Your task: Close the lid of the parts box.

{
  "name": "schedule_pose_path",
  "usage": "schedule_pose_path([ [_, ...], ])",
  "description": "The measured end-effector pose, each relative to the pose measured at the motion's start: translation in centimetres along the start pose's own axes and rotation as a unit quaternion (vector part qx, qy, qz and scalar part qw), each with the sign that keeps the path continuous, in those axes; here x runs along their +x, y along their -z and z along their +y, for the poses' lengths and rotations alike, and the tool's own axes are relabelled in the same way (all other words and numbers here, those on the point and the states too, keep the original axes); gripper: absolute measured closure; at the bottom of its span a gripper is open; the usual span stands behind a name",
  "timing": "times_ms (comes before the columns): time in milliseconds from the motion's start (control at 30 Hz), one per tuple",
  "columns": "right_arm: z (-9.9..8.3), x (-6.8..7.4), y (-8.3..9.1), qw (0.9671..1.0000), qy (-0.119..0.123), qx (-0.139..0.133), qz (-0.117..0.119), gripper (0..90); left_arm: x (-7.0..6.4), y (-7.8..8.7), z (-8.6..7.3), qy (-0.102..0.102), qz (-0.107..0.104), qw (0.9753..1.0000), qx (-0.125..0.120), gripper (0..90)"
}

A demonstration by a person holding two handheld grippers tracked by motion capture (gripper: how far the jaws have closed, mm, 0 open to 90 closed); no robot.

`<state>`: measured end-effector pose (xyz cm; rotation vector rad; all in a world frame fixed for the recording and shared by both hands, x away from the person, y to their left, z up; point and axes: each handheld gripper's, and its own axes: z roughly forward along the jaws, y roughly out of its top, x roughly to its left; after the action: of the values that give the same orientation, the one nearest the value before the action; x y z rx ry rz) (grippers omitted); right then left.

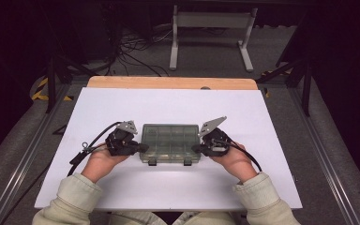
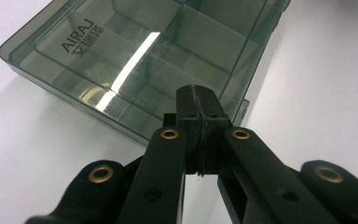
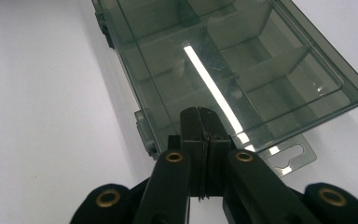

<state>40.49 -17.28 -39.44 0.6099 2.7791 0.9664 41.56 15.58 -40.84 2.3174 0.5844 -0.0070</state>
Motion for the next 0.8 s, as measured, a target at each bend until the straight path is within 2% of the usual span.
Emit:
schedule_pose_path([
  [267,-0.08,0.38,-0.04,0.9999,0.002,-0.001,-0.012,90.0,-0.45,-0.09,-0.20,0.004,0.016,0.9998,-0.005,89.8],
  [400,-0.09,0.57,-0.06,0.9998,0.004,-0.001,-0.018,90.0,-0.67,-0.12,-0.17,0.008,0.018,0.9998,-0.002,89.9],
  [433,-0.11,0.63,-0.08,0.9998,0.004,-0.001,-0.020,90.0,-0.69,-0.46,-0.19,0.007,0.018,0.9998,0.007,89.9],
  [467,-0.13,0.77,-0.33,0.9998,0.002,0.012,-0.016,90.0,-0.70,-0.49,-0.21,0.010,0.017,0.9998,0.006,89.9],
  [533,-0.30,0.99,-0.52,0.9998,0.001,0.001,-0.022,90.0,-0.82,-0.39,-0.23,0.004,0.022,0.9997,0.009,89.9],
  [800,-0.38,0.90,-0.45,0.9998,0.005,-0.002,-0.021,89.5,-1.01,-0.37,-0.18,0.005,0.031,0.9995,0.009,89.8],
])
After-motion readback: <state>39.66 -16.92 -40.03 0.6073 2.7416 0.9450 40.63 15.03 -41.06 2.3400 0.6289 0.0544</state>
